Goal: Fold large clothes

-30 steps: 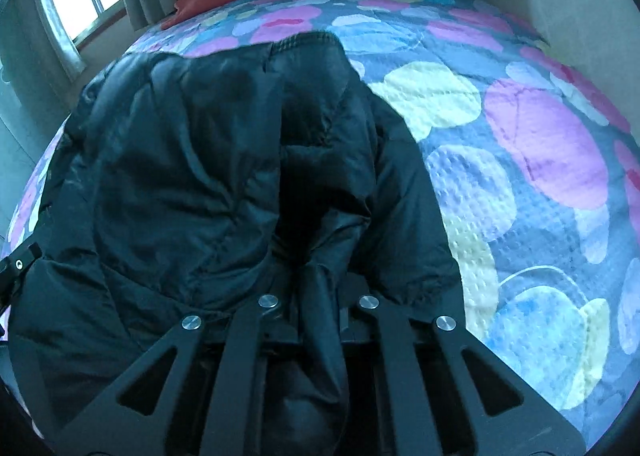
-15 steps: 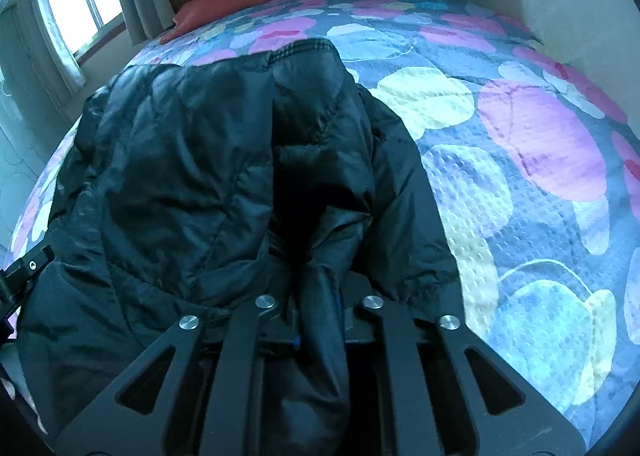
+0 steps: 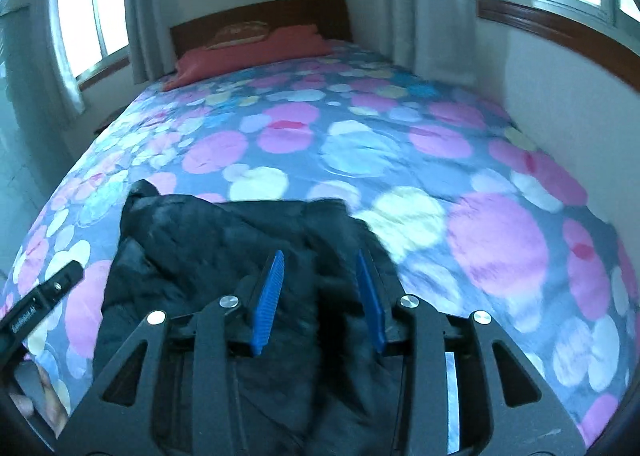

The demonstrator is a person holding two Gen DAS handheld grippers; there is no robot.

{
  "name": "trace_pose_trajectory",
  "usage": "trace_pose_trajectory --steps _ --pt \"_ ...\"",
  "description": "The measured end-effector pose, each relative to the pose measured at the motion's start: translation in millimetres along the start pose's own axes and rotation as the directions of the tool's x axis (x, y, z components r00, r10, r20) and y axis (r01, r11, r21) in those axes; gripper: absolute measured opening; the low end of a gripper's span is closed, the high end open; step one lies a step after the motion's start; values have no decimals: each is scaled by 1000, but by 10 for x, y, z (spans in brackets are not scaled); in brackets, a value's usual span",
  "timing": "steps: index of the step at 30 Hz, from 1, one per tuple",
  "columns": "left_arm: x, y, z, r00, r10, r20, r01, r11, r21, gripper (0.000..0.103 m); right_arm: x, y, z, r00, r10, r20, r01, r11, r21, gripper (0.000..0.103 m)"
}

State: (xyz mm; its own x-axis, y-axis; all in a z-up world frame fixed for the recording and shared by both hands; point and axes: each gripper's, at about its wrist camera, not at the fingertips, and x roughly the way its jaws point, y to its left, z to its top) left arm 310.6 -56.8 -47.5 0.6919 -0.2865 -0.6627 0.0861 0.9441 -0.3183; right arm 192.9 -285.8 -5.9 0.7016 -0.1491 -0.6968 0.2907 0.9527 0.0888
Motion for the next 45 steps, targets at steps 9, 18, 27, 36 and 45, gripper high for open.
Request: trace_pose_trajectory --steps 9,18,27,36,45 --pt "486 -66 -145 995 40 -96 -44 999 -33 79 624 61 -138 994 -75 -85 73 997 -22 36" --pt "780 -200 -345 988 122 -89 -118 992 50 82 988 -63 -413 993 -74 -96 76 997 14 38" --pt "947 -215 -455 985 158 -62 -153 984 88 83 1152 -68 -556 995 -79 -67 82 996 33 38" --pt "1020 -281 -522 979 202 -17 -198 973 117 83 1227 -75 -601 995 -86 -51 88 995 44 38" --pt "1013 -261 -520 980 198 -15 -195 974 112 83 1233 -70 -580 994 -98 -54 100 994 34 38"
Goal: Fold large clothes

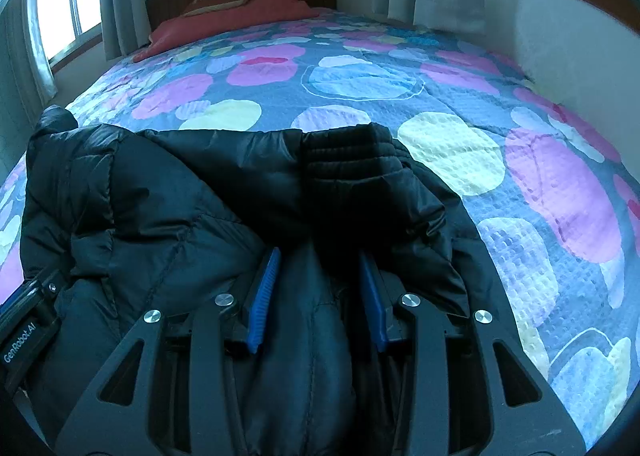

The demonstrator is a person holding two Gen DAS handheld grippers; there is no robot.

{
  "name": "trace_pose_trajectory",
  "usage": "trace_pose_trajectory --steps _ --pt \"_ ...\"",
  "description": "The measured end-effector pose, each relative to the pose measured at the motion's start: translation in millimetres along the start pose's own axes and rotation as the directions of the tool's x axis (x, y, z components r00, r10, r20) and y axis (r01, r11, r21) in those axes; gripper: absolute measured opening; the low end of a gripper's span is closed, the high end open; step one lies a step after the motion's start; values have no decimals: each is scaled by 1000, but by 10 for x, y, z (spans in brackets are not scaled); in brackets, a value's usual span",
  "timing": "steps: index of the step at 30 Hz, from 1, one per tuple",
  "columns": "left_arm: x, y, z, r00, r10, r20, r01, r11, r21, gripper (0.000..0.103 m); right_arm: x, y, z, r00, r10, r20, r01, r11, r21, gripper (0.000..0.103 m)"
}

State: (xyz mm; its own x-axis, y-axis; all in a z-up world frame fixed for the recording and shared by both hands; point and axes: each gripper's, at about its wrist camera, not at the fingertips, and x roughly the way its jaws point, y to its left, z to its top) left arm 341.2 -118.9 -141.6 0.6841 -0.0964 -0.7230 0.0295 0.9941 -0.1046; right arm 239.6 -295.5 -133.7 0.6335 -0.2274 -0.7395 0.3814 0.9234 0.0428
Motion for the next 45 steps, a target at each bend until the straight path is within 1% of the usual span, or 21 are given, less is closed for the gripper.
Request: trace_pose_trajectory --steps 6,10,15,19,21,25,27,30,32,34,36,40,43,45 --pt "-34 24 70 1000 -16 -22 16 1000 -16 83 -41 -6 39 1000 0 -5 0 1000 -1 38" --pt "-75 51 119 999 -21 -39 20 999 -27 83 -97 2 67 1000 -12 -7 11 1000 -9 40" --pt "-151 68 131 999 -14 -41 13 999 -43 84 -203 -2 86 999 -38 11 38 999 -12 47" --pt "-200 110 151 998 -20 -53 17 998 -65 84 -290 -32 103 999 -37 21 38 999 -8 51" --pt "-235 123 159 999 -19 -51 15 997 -70 84 -335 -51 108 999 -37 28 37 999 -4 55" --pt "-312 164 168 999 -16 -41 12 996 -87 84 -409 -104 127 999 -28 35 28 999 16 57" --pt "-347 215 187 999 -21 -44 16 994 -111 84 -449 -121 143 999 -26 42 25 999 21 59" --pt "-424 304 207 999 -23 -36 17 987 -163 84 -534 -174 161 998 -23 57 20 999 40 65" --pt "-498 406 236 1000 -5 -22 1 978 -207 84 -578 -226 176 998 -19 62 16 999 52 68" --pt "-548 505 260 1000 4 -15 -7 971 -240 84 -607 -279 186 998 -7 59 3 998 63 69" --pt "-586 618 283 1000 9 -24 -15 964 -266 84 -647 -325 187 998 4 58 -8 997 71 70" --pt "-668 836 280 1000 -10 -22 2 948 -318 84 -713 -408 203 998 27 51 -31 996 86 72" --pt "-698 991 231 999 -35 -38 19 933 -361 84 -803 -515 191 997 44 55 -51 991 122 72" --pt "-692 1095 170 997 -57 -60 29 917 -398 84 -856 -585 185 997 53 59 -61 988 138 72"
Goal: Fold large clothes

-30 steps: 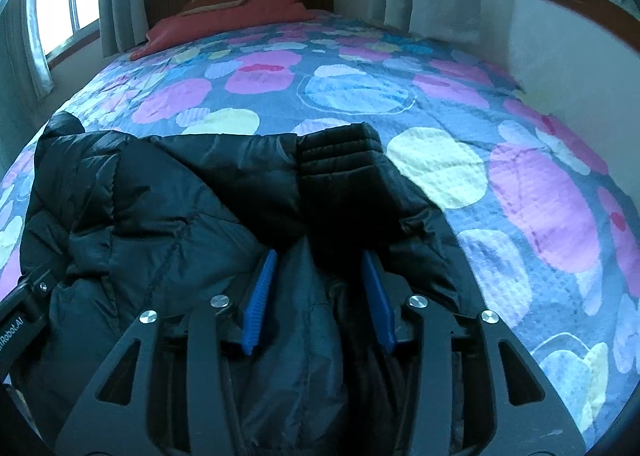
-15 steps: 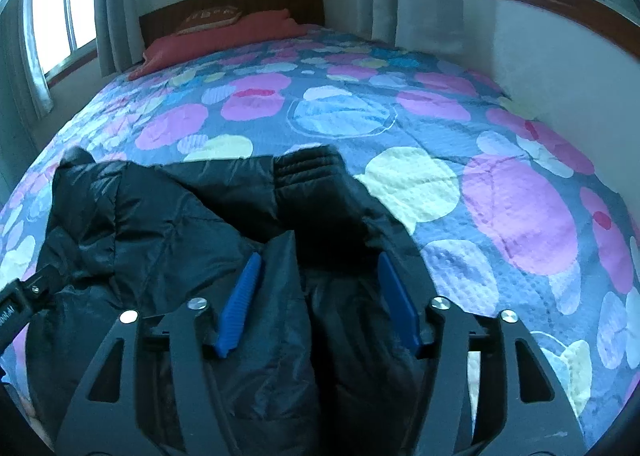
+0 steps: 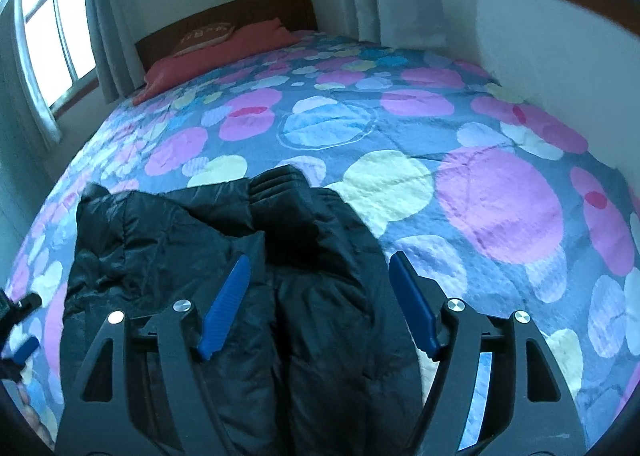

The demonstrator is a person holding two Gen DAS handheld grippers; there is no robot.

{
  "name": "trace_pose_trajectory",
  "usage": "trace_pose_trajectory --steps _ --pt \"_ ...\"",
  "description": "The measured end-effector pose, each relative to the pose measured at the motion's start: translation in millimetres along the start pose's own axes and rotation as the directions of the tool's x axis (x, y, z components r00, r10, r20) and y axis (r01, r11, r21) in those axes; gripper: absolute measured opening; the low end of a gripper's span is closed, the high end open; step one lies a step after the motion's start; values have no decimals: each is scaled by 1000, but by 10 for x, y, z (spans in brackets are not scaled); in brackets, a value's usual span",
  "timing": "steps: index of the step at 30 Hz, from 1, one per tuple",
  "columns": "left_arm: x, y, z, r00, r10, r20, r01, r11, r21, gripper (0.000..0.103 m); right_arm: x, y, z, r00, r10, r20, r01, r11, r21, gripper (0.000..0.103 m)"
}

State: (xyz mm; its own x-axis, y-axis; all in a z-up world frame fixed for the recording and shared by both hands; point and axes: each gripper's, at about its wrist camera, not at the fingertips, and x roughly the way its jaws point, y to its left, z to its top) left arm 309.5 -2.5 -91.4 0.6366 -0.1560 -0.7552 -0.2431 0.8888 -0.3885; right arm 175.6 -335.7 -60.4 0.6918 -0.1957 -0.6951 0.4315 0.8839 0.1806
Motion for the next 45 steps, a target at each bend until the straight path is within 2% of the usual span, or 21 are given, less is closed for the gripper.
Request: trace_pose_trajectory --steps 5,9,14,17,18,22,23,26,28,29,30,31,32,33,36,39,42,45 --pt "33 210 -96 996 -57 -72 48 992 -118 84 -47 -228 -36 998 45 -34 -43 996 78 72" --pt "43 271 -212 984 -153 -90 136 974 -179 84 38 -383 -110 991 104 -79 -92 985 149 73" --pt "228 287 -370 949 -273 -158 225 937 -265 85 189 -550 -201 977 180 -117 -148 959 240 75" --pt "338 328 -437 924 -341 -170 269 899 -345 87 313 -633 -256 967 215 -138 -171 946 274 78" --pt "372 325 -443 918 -357 -172 281 893 -352 87 341 -647 -273 963 228 -141 -182 942 282 79" --pt "468 287 -441 898 -402 -177 323 878 -354 89 542 -730 -340 927 341 -153 -269 893 362 82" --pt "495 278 -440 894 -410 -183 328 875 -356 90 561 -735 -347 923 355 -148 -281 885 371 86" --pt "533 198 -425 884 -419 -205 345 883 -317 97 582 -681 -350 909 391 -145 -324 880 346 91" --pt "563 101 -423 862 -450 -234 388 882 -266 97 635 -590 -369 877 446 -180 -375 869 324 86" --pt "603 41 -445 831 -489 -267 431 868 -249 97 638 -539 -390 883 429 -192 -363 881 303 80" --pt "645 -3 -481 806 -510 -300 454 858 -241 97 618 -484 -403 900 391 -194 -337 904 263 73" --pt "631 -35 -496 812 -500 -299 451 865 -220 97 606 -460 -415 902 387 -192 -336 908 250 69" --pt "611 -66 -510 819 -492 -297 449 870 -202 97 600 -451 -430 899 397 -187 -346 904 252 61" --pt "599 -85 -517 821 -489 -295 449 872 -196 94 602 -452 -449 886 425 -185 -370 889 270 51" --pt "577 -121 -518 825 -487 -286 447 873 -196 86 594 -432 -471 864 471 -181 -409 864 293 35" --pt "523 -161 -516 834 -478 -277 445 878 -176 81 540 -409 -440 860 485 -161 -426 854 298 27" --pt "468 -160 -443 834 -477 -275 448 879 -164 77 469 -369 -426 857 496 -138 -442 846 297 25" --pt "380 -158 -326 845 -468 -259 447 884 -138 75 423 -249 -386 851 511 -124 -462 839 288 24"
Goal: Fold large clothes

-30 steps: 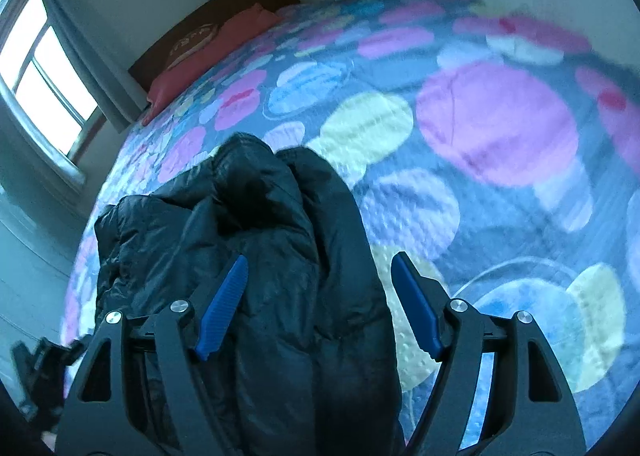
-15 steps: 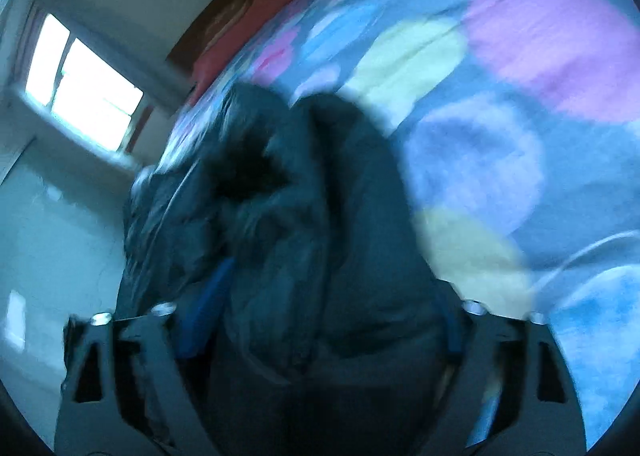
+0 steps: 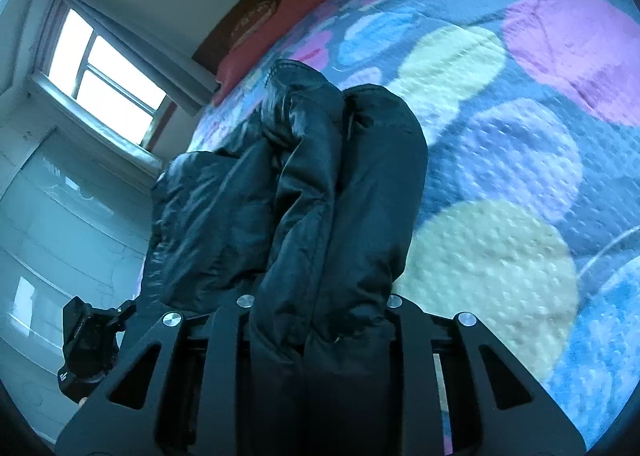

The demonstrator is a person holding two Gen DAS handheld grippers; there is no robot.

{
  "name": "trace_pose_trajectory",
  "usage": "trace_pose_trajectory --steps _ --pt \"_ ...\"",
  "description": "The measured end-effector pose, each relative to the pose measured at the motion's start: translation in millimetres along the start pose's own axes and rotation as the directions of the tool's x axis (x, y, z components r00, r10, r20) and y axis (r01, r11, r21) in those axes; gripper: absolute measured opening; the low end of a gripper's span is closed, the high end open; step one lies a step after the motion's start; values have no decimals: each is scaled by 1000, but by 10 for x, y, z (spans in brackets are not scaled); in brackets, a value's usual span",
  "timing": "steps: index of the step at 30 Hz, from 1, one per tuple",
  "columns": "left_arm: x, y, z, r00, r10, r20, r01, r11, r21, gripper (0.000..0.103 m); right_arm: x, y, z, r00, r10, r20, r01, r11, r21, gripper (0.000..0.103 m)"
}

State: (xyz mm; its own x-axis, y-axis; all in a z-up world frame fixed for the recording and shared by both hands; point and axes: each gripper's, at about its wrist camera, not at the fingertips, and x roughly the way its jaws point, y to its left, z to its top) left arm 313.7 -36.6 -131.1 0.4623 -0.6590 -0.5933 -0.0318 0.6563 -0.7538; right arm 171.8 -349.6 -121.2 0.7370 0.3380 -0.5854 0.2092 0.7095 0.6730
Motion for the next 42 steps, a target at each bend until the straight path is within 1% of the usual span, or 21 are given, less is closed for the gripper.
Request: trace_pose_trajectory --steps 3,7,12,15,18,26,29,32,34,35,36,38,40,42 --pt "-105 26 110 1000 2 21 -2 1000 2 74 99 140 56 1000 26 -4 -27 1000 -11 24" --pt "-234 119 285 999 16 51 -16 1000 -5 74 337 400 86 998 60 -27 -60 998 -29 23" --pt "-502 359 548 994 44 100 -43 999 -21 74 700 748 40 994 94 -60 -97 994 -56 23" --pt "-562 483 642 991 63 121 -61 998 -26 74 923 867 -2 992 102 -81 -107 993 -60 23" --pt "-564 582 702 988 81 129 -79 997 -20 74 1072 893 -57 991 95 -93 -100 994 -48 23" --pt "-457 681 691 986 103 129 -106 994 13 75 1146 851 -62 993 72 -90 -76 996 -39 25" --pt "-523 799 692 989 85 122 -85 996 -3 78 1166 866 -53 994 55 -97 -60 997 -49 31" --pt "-574 831 720 993 63 103 -62 998 -12 79 1143 861 -44 993 29 -112 -37 997 -64 42" --pt "-668 844 734 995 50 90 -49 999 -8 80 1091 855 -28 993 19 -115 -29 997 -78 47" --pt "-720 846 733 995 41 87 -41 999 -4 81 1041 843 -11 993 17 -113 -27 996 -81 54" --pt "-772 868 753 995 32 90 -32 999 -1 82 980 825 16 994 21 -105 -30 996 -79 60" --pt "-898 898 769 994 16 111 -16 1000 1 83 889 795 76 996 23 -89 -30 997 -77 66" --pt "-954 908 839 992 6 124 -7 1000 9 84 826 794 200 997 33 -70 -38 997 -65 68" --pt "-904 893 965 991 28 131 -31 999 17 84 853 809 336 998 32 -57 -35 998 -52 72"
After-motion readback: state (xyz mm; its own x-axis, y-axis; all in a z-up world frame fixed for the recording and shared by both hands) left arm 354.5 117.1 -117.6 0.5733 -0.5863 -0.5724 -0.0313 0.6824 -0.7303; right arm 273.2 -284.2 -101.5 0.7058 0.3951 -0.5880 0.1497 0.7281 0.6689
